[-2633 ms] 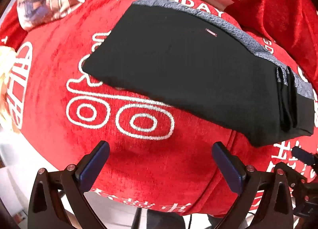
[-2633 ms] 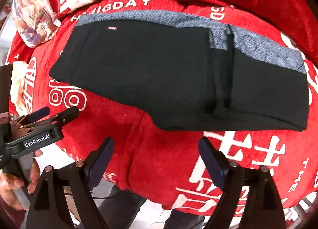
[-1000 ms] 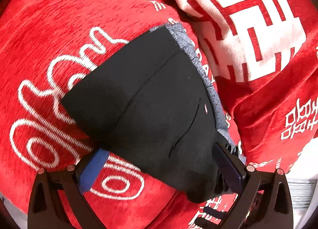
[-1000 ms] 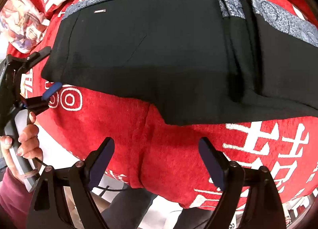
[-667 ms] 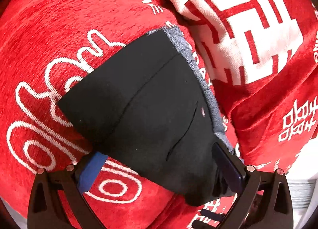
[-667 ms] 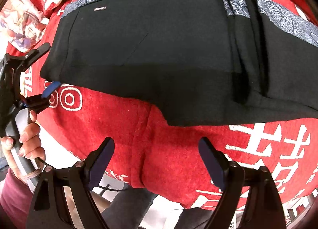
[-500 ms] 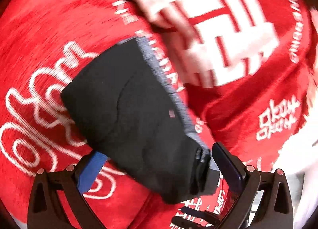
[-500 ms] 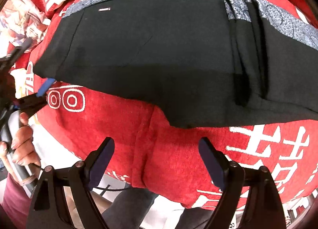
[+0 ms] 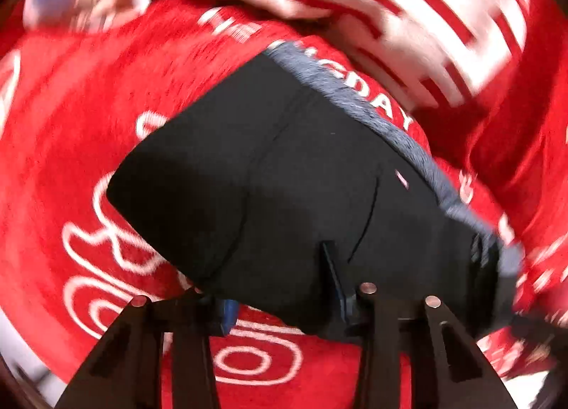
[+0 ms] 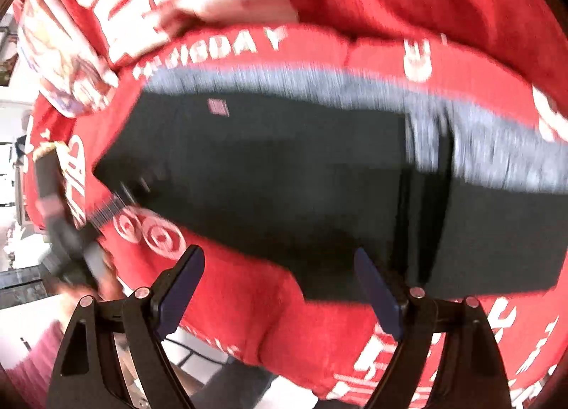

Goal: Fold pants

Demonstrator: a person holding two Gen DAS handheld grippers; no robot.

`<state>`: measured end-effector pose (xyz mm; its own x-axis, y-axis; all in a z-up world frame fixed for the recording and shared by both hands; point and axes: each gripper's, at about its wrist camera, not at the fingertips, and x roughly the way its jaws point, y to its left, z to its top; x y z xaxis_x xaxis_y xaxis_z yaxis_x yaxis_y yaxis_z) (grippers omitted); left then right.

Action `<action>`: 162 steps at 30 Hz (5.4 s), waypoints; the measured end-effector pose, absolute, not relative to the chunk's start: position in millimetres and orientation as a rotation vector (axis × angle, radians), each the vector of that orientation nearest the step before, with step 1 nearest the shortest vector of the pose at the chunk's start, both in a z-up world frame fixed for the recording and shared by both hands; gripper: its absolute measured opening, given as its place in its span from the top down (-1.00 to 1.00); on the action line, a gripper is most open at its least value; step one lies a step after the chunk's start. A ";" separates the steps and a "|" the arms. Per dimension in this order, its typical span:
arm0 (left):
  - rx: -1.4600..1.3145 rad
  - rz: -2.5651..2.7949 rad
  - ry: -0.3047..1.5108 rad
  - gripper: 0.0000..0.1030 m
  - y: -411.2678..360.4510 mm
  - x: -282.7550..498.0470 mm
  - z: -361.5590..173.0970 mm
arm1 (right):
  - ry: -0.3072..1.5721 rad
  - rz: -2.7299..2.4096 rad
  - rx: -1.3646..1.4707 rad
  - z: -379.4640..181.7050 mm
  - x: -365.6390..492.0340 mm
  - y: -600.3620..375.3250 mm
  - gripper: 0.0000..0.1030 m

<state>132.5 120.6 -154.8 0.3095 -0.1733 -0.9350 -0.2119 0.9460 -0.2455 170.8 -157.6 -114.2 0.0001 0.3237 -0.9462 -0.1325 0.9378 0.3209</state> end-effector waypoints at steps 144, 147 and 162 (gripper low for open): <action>0.148 -0.178 1.433 -0.84 -168.3 154.8 -120.6 | 1.458 0.056 0.451 -138.7 134.4 -457.6 -0.16; 0.146 -0.181 1.440 -0.84 -166.3 158.2 -122.5 | 1.457 0.065 0.455 -138.3 135.3 -459.9 -0.20; -0.142 -0.371 1.520 -0.99 -127.6 187.1 -132.9 | 1.449 0.242 0.591 -158.8 149.0 -480.5 -0.64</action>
<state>187.1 -127.6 -132.9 0.0083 -0.3237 -0.9461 0.1491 0.9360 -0.3189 149.0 -480.5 -158.8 0.1288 0.4986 -0.8572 0.1934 0.8352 0.5148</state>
